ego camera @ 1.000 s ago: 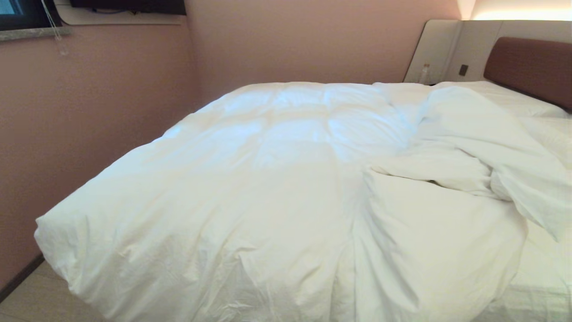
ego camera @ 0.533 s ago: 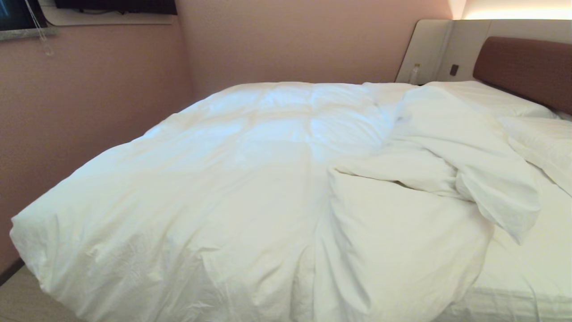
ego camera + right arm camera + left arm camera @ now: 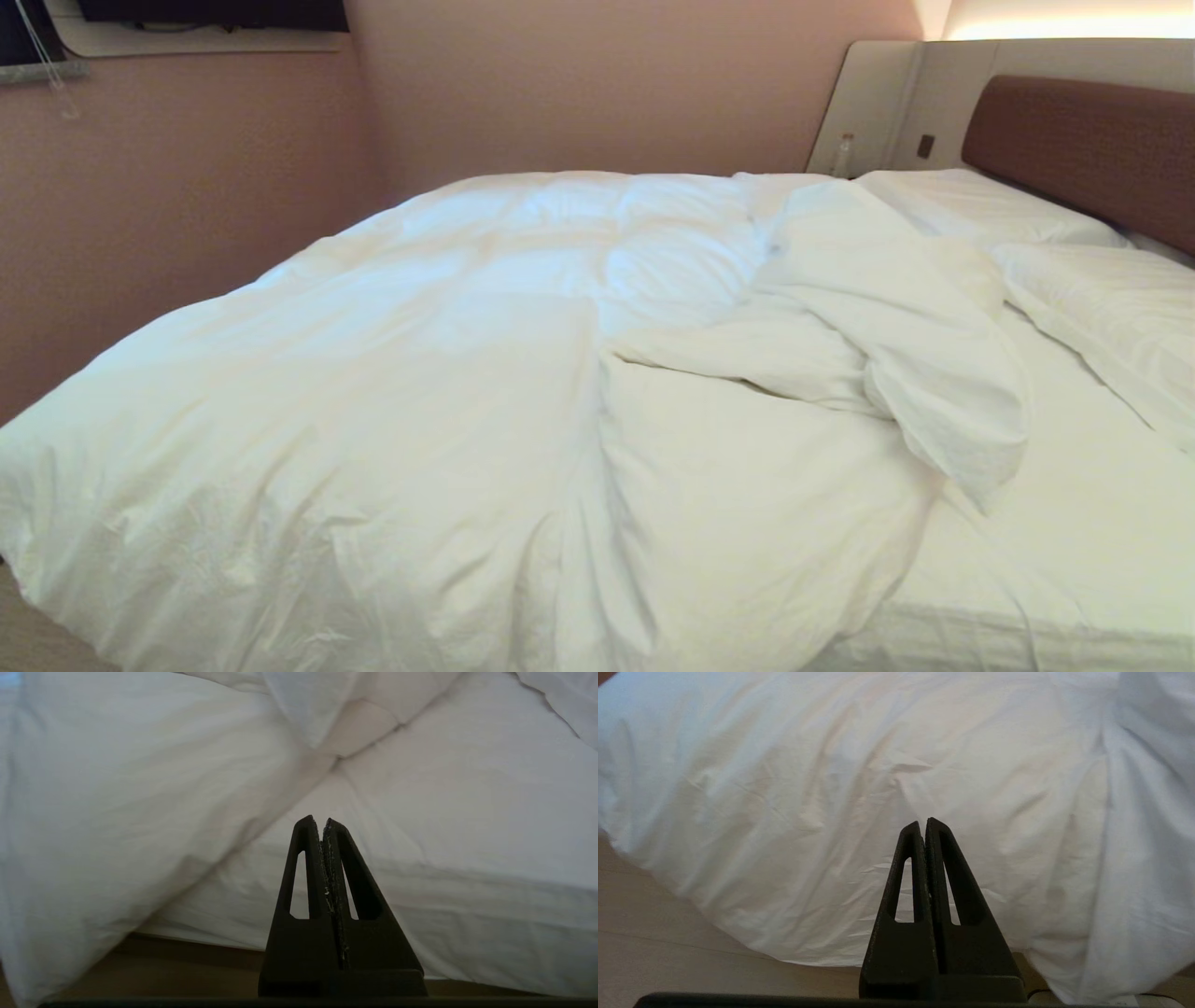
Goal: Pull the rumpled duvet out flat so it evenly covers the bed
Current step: Hold the folded corner of the quilt
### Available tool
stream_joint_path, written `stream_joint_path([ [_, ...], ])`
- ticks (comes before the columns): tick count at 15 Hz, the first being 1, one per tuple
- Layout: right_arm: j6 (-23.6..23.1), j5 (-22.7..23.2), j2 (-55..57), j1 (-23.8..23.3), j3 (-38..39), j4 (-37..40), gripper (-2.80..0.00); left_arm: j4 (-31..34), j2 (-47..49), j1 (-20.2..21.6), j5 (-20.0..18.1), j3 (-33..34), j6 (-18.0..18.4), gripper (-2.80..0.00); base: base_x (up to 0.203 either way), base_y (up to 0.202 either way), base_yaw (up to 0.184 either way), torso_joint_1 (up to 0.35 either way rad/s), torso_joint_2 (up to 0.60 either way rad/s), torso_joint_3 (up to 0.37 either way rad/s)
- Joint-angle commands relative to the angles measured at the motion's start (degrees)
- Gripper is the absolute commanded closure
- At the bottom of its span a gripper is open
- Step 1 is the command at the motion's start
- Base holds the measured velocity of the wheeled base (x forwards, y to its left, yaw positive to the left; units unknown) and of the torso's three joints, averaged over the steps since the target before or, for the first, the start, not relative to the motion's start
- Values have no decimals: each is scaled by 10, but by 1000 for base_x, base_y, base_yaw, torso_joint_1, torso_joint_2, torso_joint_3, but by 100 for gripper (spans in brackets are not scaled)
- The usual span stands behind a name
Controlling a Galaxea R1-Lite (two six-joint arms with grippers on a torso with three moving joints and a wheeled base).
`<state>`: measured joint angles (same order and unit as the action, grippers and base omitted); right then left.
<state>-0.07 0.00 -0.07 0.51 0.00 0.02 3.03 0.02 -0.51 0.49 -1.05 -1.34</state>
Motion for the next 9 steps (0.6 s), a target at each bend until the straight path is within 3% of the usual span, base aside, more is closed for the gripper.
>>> stream_joint_path([
  [1, 0, 0, 1, 0, 0, 0, 0, 0, 0, 0, 0, 0, -1, 0, 0, -198, -1, 3, 0, 5],
  [5, 0, 0, 1, 0, 0, 0, 0, 0, 0, 0, 0, -1, -2, 0, 0, -170, -1, 2, 2, 1],
  [9, 0, 0, 1, 0, 0, 0, 0, 0, 0, 0, 0, 0, -7, 0, 0, -14, -1, 1, 0, 3],
])
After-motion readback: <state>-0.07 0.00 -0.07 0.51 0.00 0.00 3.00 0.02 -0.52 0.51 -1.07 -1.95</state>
